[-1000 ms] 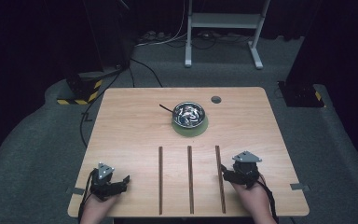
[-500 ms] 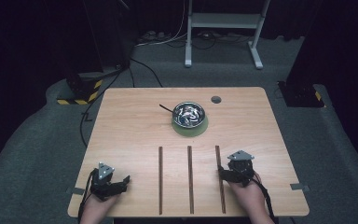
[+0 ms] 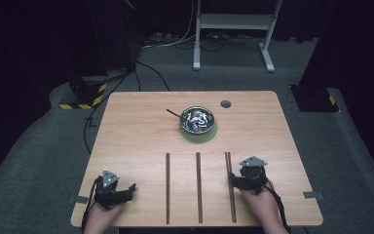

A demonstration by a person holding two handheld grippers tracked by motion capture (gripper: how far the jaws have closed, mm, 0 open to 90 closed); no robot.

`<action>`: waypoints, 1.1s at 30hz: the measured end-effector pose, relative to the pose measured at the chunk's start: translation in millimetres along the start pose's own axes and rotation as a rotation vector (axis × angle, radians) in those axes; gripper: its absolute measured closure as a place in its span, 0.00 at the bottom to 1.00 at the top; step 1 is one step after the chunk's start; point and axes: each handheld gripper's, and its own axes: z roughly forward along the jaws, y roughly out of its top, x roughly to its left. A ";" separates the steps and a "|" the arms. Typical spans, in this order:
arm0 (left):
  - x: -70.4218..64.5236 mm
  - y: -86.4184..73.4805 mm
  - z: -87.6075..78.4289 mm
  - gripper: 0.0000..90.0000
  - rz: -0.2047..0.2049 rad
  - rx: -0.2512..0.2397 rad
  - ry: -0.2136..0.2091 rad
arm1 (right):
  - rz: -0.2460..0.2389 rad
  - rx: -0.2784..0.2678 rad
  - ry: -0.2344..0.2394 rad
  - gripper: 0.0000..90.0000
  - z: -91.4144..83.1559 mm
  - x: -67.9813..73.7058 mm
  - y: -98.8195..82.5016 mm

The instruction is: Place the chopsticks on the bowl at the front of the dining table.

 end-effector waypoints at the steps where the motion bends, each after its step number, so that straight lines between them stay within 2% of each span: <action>1: 0.0 0.2 -0.3 0.17 0.001 0.004 0.002 | 0.012 0.003 0.001 0.27 -0.8 -2.3 0.0; 5: 0.0 0.2 -0.3 0.17 0.001 0.004 0.002 | 0.015 0.002 0.011 0.27 -3.5 -4.0 0.8; 11: -0.1 0.0 -0.1 0.17 -0.001 0.001 -0.001 | -0.006 -0.002 0.015 0.27 0.5 6.3 0.0; 21: 0.0 0.0 0.0 0.17 0.000 0.000 -0.002 | -0.015 0.002 0.025 0.27 -0.3 6.3 0.0; 26: 0.0 0.0 0.0 0.17 0.000 0.000 -0.001 | -0.006 0.001 0.022 0.29 -0.5 3.0 -0.5; 29: -0.1 0.0 0.0 0.17 0.000 0.000 -0.002 | 0.016 0.012 0.034 0.30 -2.5 1.3 -0.4; 33: -0.1 0.0 0.0 0.17 0.000 0.000 -0.002 | 0.002 0.003 0.040 0.31 -3.3 4.9 1.1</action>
